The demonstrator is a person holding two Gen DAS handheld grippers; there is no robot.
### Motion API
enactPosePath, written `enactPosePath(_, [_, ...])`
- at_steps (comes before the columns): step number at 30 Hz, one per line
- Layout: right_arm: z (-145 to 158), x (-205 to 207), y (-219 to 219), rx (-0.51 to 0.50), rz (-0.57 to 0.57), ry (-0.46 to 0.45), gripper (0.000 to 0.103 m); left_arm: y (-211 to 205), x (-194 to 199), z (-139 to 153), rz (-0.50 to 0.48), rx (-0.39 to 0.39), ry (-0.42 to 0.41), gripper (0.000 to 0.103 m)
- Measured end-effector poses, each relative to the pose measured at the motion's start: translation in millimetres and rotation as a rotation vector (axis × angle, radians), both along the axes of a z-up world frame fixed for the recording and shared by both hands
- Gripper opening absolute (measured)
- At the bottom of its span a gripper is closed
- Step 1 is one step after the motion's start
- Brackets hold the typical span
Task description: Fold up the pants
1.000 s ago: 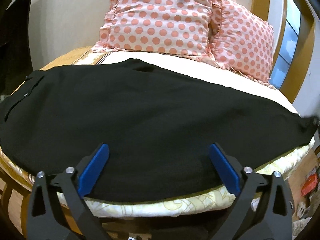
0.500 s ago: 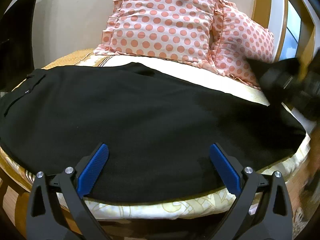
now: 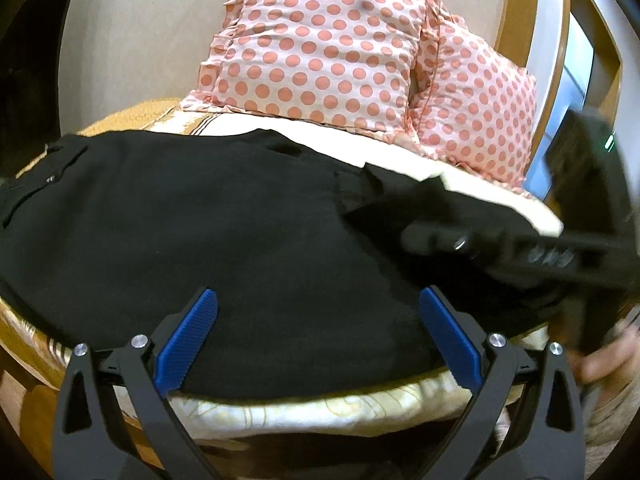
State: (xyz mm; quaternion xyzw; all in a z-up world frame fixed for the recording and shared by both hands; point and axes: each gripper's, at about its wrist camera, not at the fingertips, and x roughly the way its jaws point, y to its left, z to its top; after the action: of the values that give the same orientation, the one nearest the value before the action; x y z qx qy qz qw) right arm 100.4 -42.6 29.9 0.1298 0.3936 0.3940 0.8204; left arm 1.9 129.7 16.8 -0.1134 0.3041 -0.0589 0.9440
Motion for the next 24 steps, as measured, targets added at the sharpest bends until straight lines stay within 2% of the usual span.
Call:
enactPosePath(1, [4.3,-0.8,-3.8,0.025,-0.011,-0.015,0.008,5.3,-3.4,3.2,0.000,-0.030,-0.004,0.101])
enactPosePath(4, [28.9,-8.7,1.2,0.085,-0.025,-0.140,0.008,33.3,-20.4,16.8,0.072,-0.092,-0.062,0.101])
enactPosePath(7, [23.9,-8.2,32.0,-0.032,0.023,-0.184,0.008,59.7,-30.5,27.1,0.156,-0.115,-0.099,0.101])
enactPosePath(11, [-1.3,-6.8,50.5,-0.073,0.053,-0.114,0.008,91.2,-47.2,34.8,0.278,-0.100,-0.130,0.101])
enactPosePath(13, [-6.2,-11.6,55.9,-0.112,0.066,-0.138,0.009,102.1,-52.7,35.7,0.322,-0.076,-0.132,0.101])
enactPosePath(14, [-5.9,-16.8,58.3,-0.147,0.078,-0.178,0.010,106.9,-54.5,35.9,0.341,-0.068,-0.130,0.101])
enactPosePath(15, [-5.1,-22.9,60.6,-0.180,0.099,-0.214,0.013,111.9,-56.0,35.6,0.360,-0.062,-0.127,0.101])
enactPosePath(16, [-4.5,-30.6,62.8,-0.199,0.140,-0.240,0.028,117.7,-57.7,35.2,0.380,-0.060,-0.124,0.101])
enactPosePath(17, [-2.9,-38.2,62.1,-0.206,0.166,-0.252,0.049,125.6,-59.6,34.7,0.403,-0.066,-0.121,0.101])
enactPosePath(18, [-0.4,-45.0,62.4,-0.209,0.196,-0.261,0.060,131.7,-61.4,33.8,0.418,-0.075,-0.120,0.101])
enactPosePath(20, [8.8,-58.5,59.3,-0.180,0.236,-0.280,0.060,145.3,-64.3,32.1,0.451,-0.104,-0.114,0.101])
enactPosePath(22, [23.3,-58.3,52.4,-0.129,0.190,-0.324,0.060,156.8,-65.8,30.1,0.473,-0.135,-0.108,0.101])
enactPosePath(24, [31.1,-47.6,48.8,-0.136,0.107,-0.344,0.057,164.2,-66.5,28.1,0.486,-0.156,-0.098,0.101])
